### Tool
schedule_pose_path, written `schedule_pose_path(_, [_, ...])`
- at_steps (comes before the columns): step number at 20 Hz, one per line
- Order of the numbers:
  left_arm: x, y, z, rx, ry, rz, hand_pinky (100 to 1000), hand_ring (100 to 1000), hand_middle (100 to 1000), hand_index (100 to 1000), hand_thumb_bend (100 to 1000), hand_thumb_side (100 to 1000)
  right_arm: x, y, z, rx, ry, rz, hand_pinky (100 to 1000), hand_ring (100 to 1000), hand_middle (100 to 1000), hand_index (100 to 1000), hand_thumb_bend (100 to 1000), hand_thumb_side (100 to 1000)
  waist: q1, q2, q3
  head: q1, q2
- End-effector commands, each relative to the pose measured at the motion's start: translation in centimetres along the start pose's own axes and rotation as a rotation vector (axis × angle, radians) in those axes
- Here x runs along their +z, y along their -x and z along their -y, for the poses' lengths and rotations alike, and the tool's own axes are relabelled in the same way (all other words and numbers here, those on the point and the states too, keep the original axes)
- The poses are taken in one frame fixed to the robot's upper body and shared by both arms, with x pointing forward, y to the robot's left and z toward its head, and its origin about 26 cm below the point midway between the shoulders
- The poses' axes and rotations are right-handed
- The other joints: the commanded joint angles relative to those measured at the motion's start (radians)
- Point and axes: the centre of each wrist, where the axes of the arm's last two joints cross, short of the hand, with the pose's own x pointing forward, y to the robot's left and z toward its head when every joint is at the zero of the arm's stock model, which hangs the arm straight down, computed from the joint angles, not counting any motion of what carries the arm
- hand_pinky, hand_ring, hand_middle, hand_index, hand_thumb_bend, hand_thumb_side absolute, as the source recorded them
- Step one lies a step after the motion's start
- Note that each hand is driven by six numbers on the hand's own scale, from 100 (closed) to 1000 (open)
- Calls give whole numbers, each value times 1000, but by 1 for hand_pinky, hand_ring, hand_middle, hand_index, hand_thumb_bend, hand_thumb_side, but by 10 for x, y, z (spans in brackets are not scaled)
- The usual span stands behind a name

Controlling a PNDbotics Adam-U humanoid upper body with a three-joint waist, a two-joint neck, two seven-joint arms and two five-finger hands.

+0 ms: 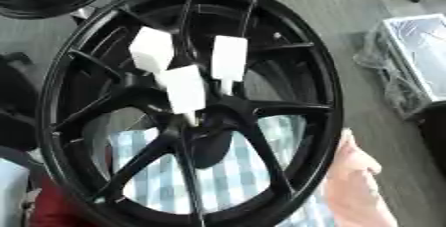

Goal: Pull the pin out of the wheel hub.

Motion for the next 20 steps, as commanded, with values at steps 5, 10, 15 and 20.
schedule_pose_path(5, [-21, -8, -23, -263, 236, -27, 789, 926, 792, 812, 100, 414, -1, -9, 5, 52, -19, 28, 706, 657, 617, 847, 100, 527, 8, -29, 8, -8, 4])
schedule_pose_path(10, [-40, -2, -26, -376, 448, -42, 796, 921, 798, 822, 100, 550, 2, -8, 7, 73, -19, 21, 706, 657, 616, 847, 100, 527, 17, -34, 17, -4, 17])
schedule_pose_path(15, [-62, 1, -17, -478, 618, -70, 816, 912, 803, 849, 100, 801, 3, -7, 8, 82, -23, 17, 706, 657, 616, 847, 100, 527, 20, -39, 21, -1, 17])
schedule_pose_path(20, [-79, 16, -1, -568, 718, -98, 837, 861, 812, 862, 100, 907, 3, -6, 8, 87, -32, 11, 706, 657, 616, 847, 100, 527, 22, -43, 25, 11, 16])
